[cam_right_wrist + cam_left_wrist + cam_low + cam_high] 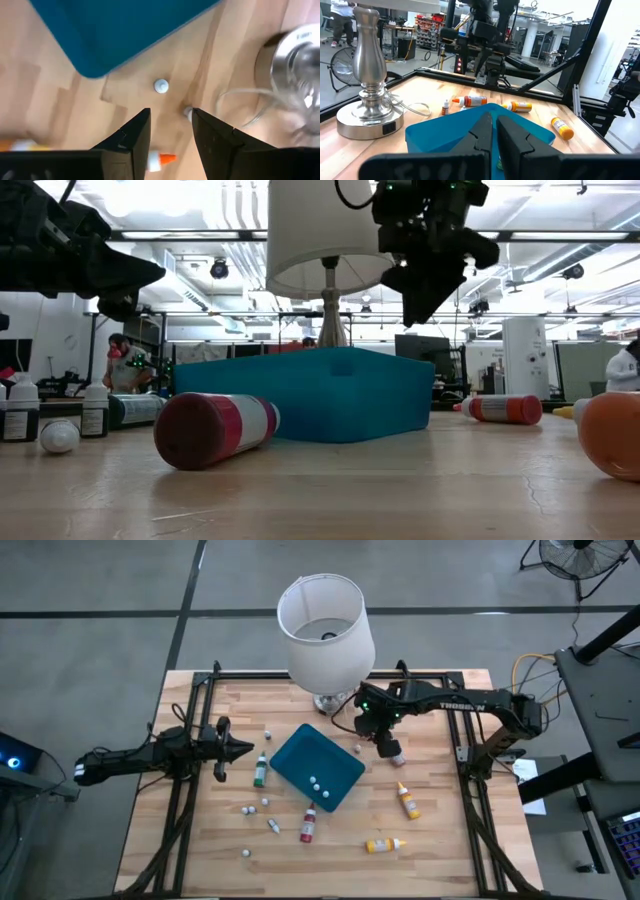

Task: Pick & Place food coloring
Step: Put the small red food coloring bottle into the blue container

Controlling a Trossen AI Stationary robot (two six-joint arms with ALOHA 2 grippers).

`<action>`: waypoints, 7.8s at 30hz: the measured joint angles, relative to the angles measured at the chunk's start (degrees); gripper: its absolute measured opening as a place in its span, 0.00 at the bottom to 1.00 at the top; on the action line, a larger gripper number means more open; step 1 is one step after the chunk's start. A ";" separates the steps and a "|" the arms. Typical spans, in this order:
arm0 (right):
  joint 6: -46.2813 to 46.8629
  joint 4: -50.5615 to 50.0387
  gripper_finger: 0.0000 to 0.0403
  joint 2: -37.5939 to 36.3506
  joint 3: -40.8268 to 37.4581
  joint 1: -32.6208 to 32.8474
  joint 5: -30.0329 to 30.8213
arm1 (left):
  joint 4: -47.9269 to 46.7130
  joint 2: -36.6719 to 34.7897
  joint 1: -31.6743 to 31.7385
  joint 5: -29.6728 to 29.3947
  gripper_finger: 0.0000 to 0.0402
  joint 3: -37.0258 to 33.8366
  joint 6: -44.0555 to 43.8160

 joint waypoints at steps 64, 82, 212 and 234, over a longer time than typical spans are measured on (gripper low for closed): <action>-19.94 8.19 0.34 12.89 -0.48 1.04 -2.76 | 0.00 0.02 0.02 0.00 0.00 0.00 0.00; -20.83 8.36 0.34 15.80 -0.76 0.68 -2.96 | -0.03 0.00 0.01 0.00 0.00 0.00 0.00; -14.82 9.73 0.27 15.65 -3.93 -1.23 -3.75 | -0.11 0.00 0.00 0.00 0.00 0.00 -0.02; -14.38 5.03 0.12 14.36 -1.01 -1.21 -2.24 | -0.13 0.00 0.00 0.00 0.00 0.00 -0.02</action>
